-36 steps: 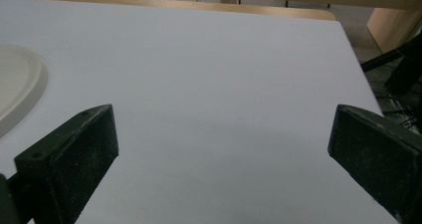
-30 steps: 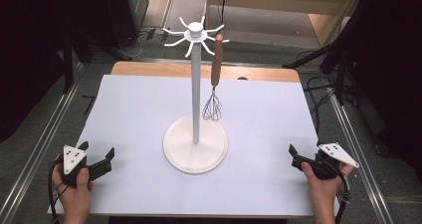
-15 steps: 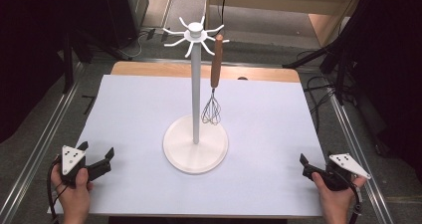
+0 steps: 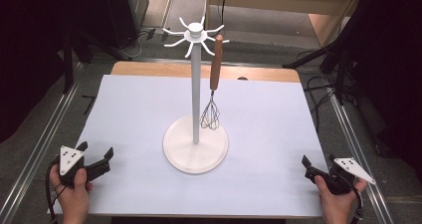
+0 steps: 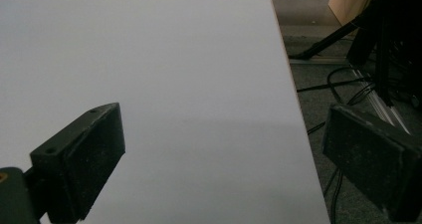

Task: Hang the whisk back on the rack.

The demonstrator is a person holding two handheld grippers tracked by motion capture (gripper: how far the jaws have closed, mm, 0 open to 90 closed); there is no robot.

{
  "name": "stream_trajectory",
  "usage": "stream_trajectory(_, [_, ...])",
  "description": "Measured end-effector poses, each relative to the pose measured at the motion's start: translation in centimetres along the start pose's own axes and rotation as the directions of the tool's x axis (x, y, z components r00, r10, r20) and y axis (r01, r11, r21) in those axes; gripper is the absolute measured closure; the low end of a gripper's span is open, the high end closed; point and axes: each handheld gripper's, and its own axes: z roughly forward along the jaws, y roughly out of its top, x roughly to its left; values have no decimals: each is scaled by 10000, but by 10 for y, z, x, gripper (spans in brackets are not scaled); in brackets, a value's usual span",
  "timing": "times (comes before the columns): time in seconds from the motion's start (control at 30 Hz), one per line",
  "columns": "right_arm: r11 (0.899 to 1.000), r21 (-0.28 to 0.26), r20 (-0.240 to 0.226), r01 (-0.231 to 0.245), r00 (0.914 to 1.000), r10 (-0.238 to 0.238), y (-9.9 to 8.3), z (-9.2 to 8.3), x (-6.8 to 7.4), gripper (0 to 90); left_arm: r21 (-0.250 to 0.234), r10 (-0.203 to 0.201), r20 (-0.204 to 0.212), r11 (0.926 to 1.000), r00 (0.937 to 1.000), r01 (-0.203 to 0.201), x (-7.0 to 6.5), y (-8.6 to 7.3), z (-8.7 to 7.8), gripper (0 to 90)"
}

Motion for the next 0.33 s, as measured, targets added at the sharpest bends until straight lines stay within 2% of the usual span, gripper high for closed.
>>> stream_trajectory(0.23, [9999, 20, -56, 132, 9999, -132, 0, 1, 1, 54, -1, 29, -144, 10000, 9999, -29, -1, 0, 0, 145])
stream_trajectory(0.33, [9998, 50, -33, 183, 9998, -183, 0, 1, 2, 56, -11, -85, -108, 10000, 9999, 85, 0, 0, 0, 145])
